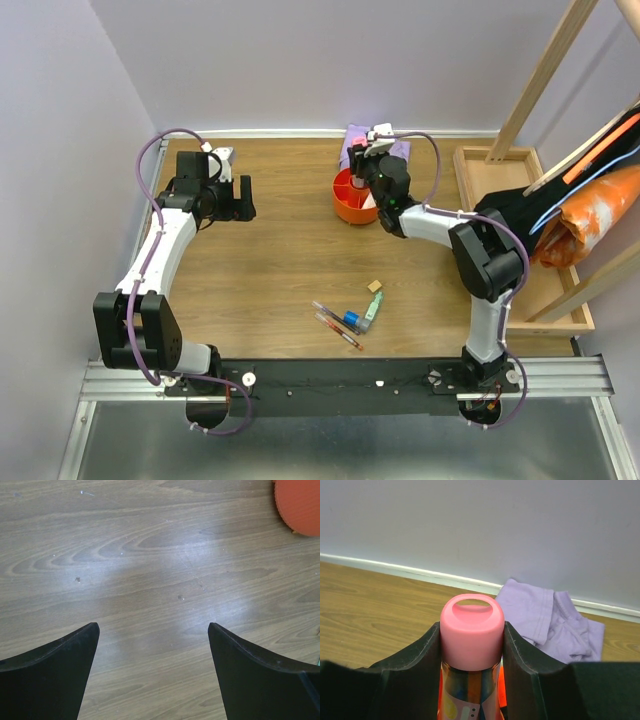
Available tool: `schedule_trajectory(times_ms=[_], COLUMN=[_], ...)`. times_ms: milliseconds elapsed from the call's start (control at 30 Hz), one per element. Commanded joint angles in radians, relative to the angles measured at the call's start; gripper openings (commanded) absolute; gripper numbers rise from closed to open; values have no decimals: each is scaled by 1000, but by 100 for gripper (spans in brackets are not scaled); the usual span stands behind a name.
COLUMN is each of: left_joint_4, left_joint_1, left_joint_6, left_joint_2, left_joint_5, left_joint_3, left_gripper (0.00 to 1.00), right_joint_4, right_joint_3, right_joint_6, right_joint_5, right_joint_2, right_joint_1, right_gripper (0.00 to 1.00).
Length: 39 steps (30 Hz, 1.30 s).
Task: Sort the stationery into containers
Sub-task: Place the stationery in the storage box.
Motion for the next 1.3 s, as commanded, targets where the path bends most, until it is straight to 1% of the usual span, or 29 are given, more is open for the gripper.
schedule_trajectory(times_ms=[0, 67, 133, 167, 233, 333, 367, 433, 467, 533, 567, 633, 667, 733, 833, 867, 933, 967, 1000, 1033, 1067, 1100, 1133, 1167, 1200, 1233, 1267], left_joint_4=[-19, -19, -21, -21, -18, -3, 4, 28, 37, 63, 74, 102, 109, 131, 145, 143, 139, 139, 139, 137, 137, 137, 137, 134, 130, 128, 129], left_joint_1=[-11, -13, -14, -13, -13, -14, -13, -13, -13, -14, -14, -14, -14, -16, -17, -22, -40, -51, -81, -98, -111, -123, -135, -138, -140, -142, -142], left_joint_6=[-25, -22, -13, -10, -10, -19, -24, -33, -43, -51, -54, -68, -73, -88, -96, -96, -106, -113, -116, -113, -103, -100, -97, -91, -88, -90, -93], left_joint_2=[-11, -19, -25, -28, -34, -51, -65, -76, -89, -103, -117, -131, -143, -157, -191, -207, -224, -244, -253, -263, -282, -290, -298, -309, -313, -319, -330], left_joint_5=[28, 23, 15, 15, 21, 29, 32, 40, 48, 54, 55, 60, 58, 63, 81, 84, 81, 81, 83, 80, 80, 81, 81, 95, 101, 104, 104], left_joint_3=[-35, -37, -34, -34, -34, -45, -48, -69, -77, -103, -111, -134, -141, -158, -177, -181, -204, -216, -245, -261, -273, -296, -305, -313, -327, -331, -339], left_gripper=[99, 99, 99, 99, 99, 99, 99, 99, 99, 99, 99, 99, 99, 99, 99, 99, 99, 99, 99, 99, 99, 99, 99, 99, 99, 99, 99], right_joint_4=[129, 157, 147, 131, 110, 58, 26, -16, -63, -116, -177, -232, -286, -336, -458, -555, -664, -765, -815, -878, -988, -1036, -1083, -1192, -1247, -1309, -1416], right_joint_3=[-9, -29, -44, -61, -84, -129, -138, -158, -161, -158, -153, -140, -133, -121, -92, -69, -57, -60, -87, -101, -118, -147, -159, -166, -167, -160, -155], right_joint_6=[-17, -40, -43, -44, -46, -55, -63, -61, -64, -61, -60, -60, -57, -51, -51, -55, -78, -89, -128, -168, -204, -277, -310, -345, -413, -461, -506], right_joint_5=[-13, -12, -12, -9, -6, 2, -1, -3, -3, -3, -3, -13, -20, -17, -46, -59, -110, -140, -183, -305, -360, -407, -487, -524, -561, -632, -660], right_joint_2=[58, 58, 40, 26, -18, -91, -110, -153, -196, -234, -277, -314, -329, -366, -431, -451, -518, -544, -569, -624, -648, -673, -691, -713, -716, -715, -706], right_joint_1=[21, 36, 49, 53, 64, 73, 73, 72, 72, 73, 72, 75, 76, 78, 81, 82, 91, 93, 93, 93, 92, 93, 93, 93, 93, 92, 92], right_gripper=[1, 1, 1, 11, 19, 40, 52, 58, 64, 69, 74, 81, 90, 100, 100, 100, 100, 100, 100, 100, 99, 99, 99, 99, 98, 97, 91])
